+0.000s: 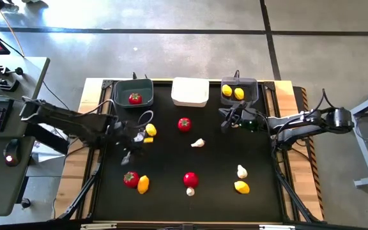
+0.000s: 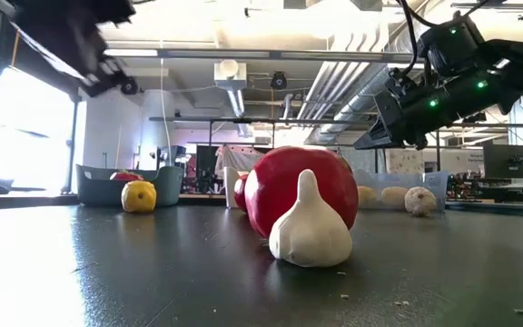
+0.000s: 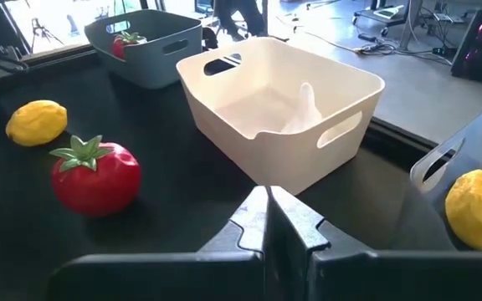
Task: Sort produce into baskets
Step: Put the bottom left red tomato into the gray bin
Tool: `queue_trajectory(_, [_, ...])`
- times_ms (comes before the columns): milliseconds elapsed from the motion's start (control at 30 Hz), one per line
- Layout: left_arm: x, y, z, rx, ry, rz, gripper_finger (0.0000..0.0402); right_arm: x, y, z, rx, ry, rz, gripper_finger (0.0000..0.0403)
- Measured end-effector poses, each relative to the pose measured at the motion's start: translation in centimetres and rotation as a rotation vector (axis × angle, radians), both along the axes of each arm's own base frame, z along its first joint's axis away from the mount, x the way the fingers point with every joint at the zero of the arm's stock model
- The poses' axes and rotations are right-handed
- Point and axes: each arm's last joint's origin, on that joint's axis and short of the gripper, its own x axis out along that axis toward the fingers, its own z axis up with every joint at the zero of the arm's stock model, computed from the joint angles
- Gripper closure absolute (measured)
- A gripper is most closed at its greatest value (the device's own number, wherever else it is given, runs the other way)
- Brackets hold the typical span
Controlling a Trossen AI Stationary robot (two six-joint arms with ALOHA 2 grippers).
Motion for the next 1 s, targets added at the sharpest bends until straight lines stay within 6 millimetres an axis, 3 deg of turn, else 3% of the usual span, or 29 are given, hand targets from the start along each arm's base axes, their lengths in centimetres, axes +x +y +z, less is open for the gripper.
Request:
queue_trajectory(233, [-2.2, -3.7, 2.6, -0.068, 0.214, 0.033, 0.0401, 0.0, 0.0, 0.1, -0.032, 0.016, 0.004, 0.0399])
queue_trajectory(500, [-3.2, -6.2, 2.3, -0.149, 0.342, 0.11, 0.0382, -0.1, -0.1, 0.1, -0.069, 0.037, -0.027, 0.0399])
queue_trajectory(633, [-2.5, -6.9, 1.3, -0.198, 0.457, 0.188, 0.0325, -0.1, -0.1, 0.0, -0.088, 0.06, -0.019, 0.0399])
queue_trajectory(1000, [-0.4, -8.4, -2.1, -0.215, 0.693, 0.373, 0.0119, 0.0, 0.0, -0.1, -0.087, 0.074, 0.03, 0.0399])
